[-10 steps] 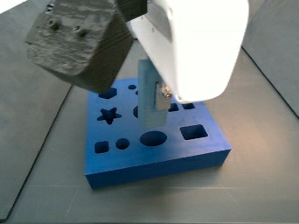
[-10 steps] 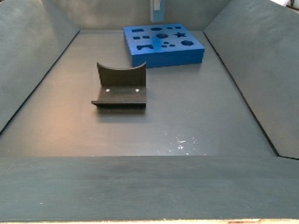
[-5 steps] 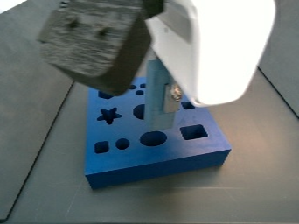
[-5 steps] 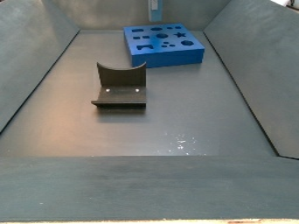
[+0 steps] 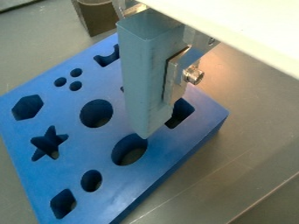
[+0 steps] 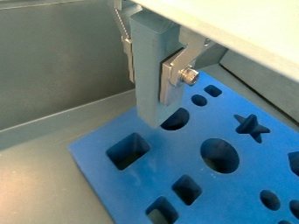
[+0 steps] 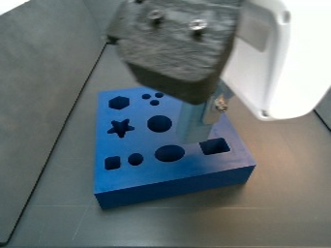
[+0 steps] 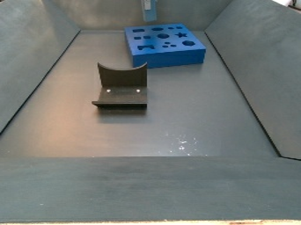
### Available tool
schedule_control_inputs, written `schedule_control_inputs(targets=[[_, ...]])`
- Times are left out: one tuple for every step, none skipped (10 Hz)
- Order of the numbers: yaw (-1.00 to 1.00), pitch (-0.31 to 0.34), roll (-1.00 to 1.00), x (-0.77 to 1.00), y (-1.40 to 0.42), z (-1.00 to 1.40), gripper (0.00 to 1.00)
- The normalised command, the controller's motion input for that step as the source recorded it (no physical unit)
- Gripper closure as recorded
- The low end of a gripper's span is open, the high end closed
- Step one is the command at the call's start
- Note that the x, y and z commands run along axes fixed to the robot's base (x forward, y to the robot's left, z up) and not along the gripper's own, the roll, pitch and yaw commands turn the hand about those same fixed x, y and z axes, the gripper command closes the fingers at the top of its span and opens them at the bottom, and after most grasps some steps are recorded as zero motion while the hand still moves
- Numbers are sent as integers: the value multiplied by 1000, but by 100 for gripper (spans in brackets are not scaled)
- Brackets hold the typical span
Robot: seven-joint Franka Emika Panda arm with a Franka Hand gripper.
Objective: Pick up the rectangle object. Move to above the board. Insert the rectangle object.
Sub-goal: Insert the rectangle object.
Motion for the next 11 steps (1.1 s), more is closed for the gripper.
schedule_control_inputs(targets=[[0, 0, 0, 91, 0, -9, 100], [-131, 514, 54, 691, -34, -17, 100], [-157, 600, 9, 614, 0, 0, 100], [0, 0, 0, 17, 0, 0, 100], [0, 960, 0, 700, 0, 0, 100], [0, 957, 0, 686, 0, 0, 100], [0, 69, 0, 0, 0, 0, 100], [0, 3, 0, 31, 0, 0, 100], [-483, -123, 169, 680, 26, 97, 100], [-474, -343, 109, 603, 40, 106, 100], [-43, 31, 46, 0, 0, 0, 100]])
